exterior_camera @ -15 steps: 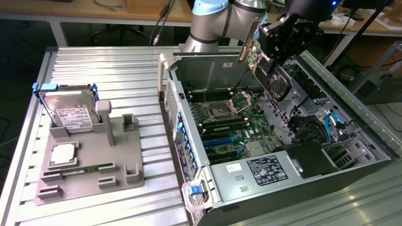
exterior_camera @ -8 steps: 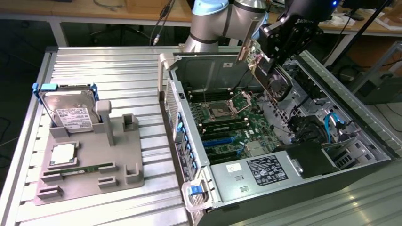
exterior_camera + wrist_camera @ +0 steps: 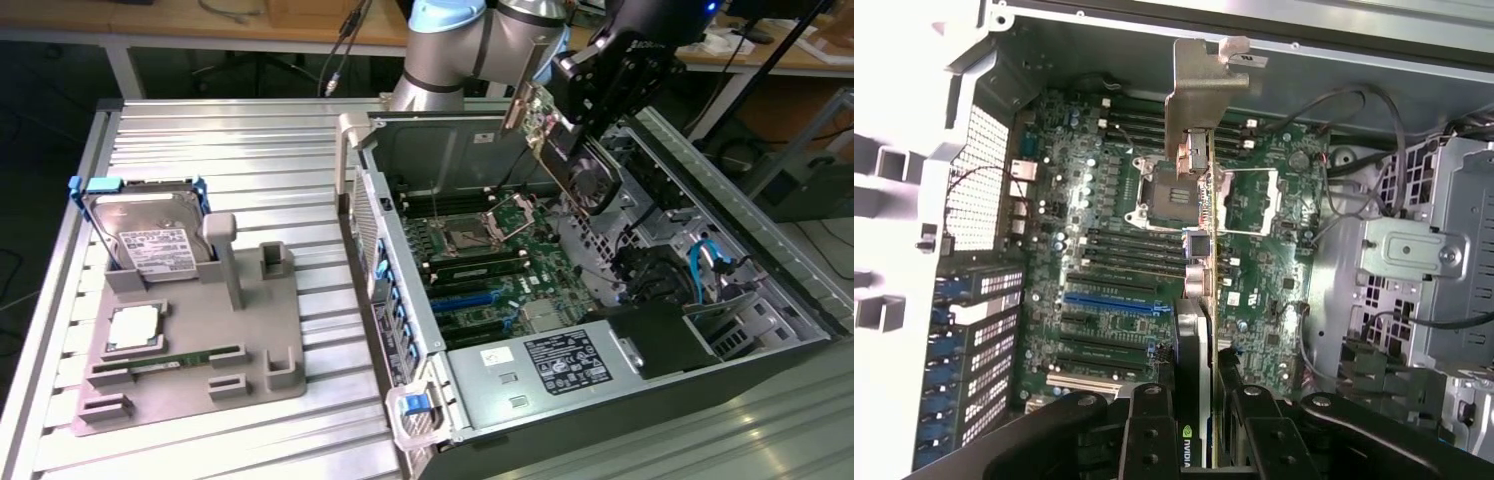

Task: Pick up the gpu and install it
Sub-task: 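Insert the gpu into the slot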

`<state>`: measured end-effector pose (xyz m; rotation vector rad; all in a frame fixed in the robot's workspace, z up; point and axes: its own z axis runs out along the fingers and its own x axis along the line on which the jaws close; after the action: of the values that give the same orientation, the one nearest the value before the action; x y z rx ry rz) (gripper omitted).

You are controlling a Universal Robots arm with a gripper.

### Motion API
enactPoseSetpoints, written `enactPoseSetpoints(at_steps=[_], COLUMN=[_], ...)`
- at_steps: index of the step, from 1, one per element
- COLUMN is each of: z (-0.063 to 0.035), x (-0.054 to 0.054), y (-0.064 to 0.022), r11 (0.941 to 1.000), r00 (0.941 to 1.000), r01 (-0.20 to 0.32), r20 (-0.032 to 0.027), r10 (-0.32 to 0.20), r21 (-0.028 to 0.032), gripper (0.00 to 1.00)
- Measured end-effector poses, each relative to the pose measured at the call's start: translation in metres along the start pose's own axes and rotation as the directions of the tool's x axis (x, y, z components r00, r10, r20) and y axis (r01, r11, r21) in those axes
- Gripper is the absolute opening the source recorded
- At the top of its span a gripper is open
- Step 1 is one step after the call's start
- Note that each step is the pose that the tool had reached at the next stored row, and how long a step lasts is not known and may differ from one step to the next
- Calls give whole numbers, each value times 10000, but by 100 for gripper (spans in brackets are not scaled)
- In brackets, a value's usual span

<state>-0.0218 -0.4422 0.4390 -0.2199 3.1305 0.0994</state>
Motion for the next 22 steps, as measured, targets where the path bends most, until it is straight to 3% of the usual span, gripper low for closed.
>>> enactPoseSetpoints(at_steps=[22], z=[0], x=[0], y=[0], r11=[9988], r00=[9988], r01=[497], r20=[-31], r10=[-497], r21=[-4], gripper=[27])
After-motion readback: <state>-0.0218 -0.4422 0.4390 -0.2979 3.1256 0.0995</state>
